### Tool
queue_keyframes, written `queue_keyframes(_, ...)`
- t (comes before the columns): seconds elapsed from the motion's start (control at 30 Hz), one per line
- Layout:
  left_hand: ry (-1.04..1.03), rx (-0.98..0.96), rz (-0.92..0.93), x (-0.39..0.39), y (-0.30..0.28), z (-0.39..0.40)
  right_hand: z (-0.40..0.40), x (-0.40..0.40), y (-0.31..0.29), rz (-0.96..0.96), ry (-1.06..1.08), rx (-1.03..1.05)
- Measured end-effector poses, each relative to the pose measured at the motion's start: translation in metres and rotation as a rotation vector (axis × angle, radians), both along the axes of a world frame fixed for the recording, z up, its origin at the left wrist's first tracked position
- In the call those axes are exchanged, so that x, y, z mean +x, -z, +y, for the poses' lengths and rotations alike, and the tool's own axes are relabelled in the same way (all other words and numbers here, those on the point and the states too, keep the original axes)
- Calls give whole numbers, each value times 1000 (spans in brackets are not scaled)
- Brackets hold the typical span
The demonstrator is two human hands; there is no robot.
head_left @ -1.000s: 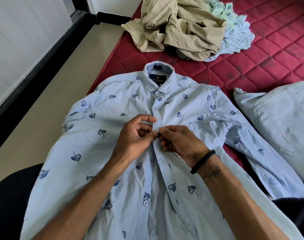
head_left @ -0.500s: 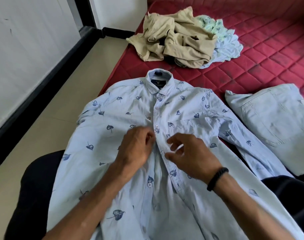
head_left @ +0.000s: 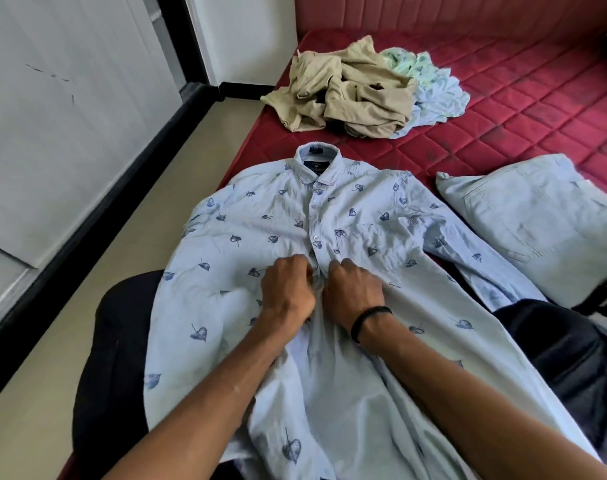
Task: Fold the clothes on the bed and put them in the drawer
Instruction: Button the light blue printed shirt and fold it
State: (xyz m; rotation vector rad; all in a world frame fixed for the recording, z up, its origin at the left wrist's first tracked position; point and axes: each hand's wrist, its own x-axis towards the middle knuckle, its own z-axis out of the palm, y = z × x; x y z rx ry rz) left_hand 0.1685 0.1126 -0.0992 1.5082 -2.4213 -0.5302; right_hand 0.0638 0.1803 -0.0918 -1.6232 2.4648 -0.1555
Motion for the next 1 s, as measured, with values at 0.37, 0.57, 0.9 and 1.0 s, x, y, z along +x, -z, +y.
queue_keyframes(0.37, -361, 498, 760, 3, 20, 6, 6, -23, 12, -793, 310, -250)
queue_keyframes(0.57, -215, 492, 764, 7, 31, 0, -1, -28, 15, -994, 428, -298)
queue_keyframes(0.9, -309, 680, 884, 7, 28, 1, -13, -13, 10, -576, 245, -459)
queue_keyframes(1.0, -346, 711, 913, 4, 23, 4, -13, -18, 11, -582, 204, -391)
